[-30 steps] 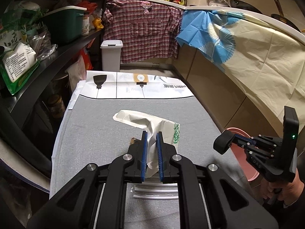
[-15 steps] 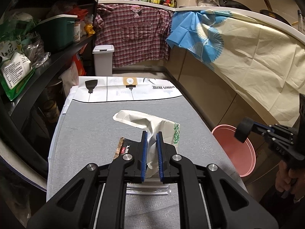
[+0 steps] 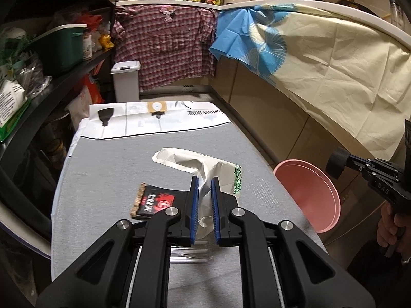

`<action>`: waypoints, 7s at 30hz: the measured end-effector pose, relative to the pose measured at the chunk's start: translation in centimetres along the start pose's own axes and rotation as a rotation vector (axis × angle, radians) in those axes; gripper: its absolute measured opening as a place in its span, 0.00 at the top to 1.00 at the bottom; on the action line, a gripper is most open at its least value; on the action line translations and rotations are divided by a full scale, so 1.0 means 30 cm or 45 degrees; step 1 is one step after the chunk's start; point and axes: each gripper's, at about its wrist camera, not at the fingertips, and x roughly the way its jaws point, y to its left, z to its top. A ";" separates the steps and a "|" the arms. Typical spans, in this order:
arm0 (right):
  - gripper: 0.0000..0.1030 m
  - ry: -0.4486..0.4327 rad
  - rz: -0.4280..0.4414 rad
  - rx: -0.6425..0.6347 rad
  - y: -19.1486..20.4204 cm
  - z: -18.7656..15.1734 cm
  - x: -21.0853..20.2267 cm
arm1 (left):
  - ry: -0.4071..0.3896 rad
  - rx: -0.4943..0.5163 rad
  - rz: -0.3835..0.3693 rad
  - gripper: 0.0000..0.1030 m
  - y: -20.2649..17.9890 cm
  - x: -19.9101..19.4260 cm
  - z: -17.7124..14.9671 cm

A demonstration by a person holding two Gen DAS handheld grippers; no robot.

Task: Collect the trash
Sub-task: 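Carry the paper bag and black strap over the pink bucket with both tools, then open both tools to drop the paper bag and strap into the bucket, then move the left tool to the black snack packet while the right tool moves to the clear straws, then grasp the clear plastic straws with the right tool while the left tool grasps the black snack packet, then carry the snack packet and straws over the pink bucket with both tools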

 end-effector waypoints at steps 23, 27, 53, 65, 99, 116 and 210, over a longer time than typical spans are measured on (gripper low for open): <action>0.98 -0.013 -0.112 0.229 -0.273 -0.063 -0.020 | 0.052 0.147 -0.109 0.91 -0.352 0.137 0.006; 0.98 -0.001 -0.141 0.255 -0.317 -0.066 -0.003 | 0.061 0.162 -0.124 0.91 -0.419 0.177 0.003; 0.97 0.066 -0.202 0.325 -0.413 -0.077 0.092 | 0.167 0.240 -0.194 0.90 -0.647 0.403 -0.040; 0.69 0.100 -0.214 0.343 -0.423 -0.092 0.107 | 0.229 0.186 -0.240 0.87 -0.620 0.398 -0.059; 0.82 -0.042 0.232 -0.050 0.077 0.021 0.038 | 0.076 -0.131 0.081 0.87 0.214 -0.084 0.024; 0.62 0.172 0.578 -0.262 0.530 -0.027 0.345 | 0.022 -0.248 0.138 0.87 0.328 -0.116 0.046; 0.94 0.237 0.333 -0.077 0.307 -0.027 0.373 | 0.146 -0.426 0.169 1.00 0.248 0.217 -0.065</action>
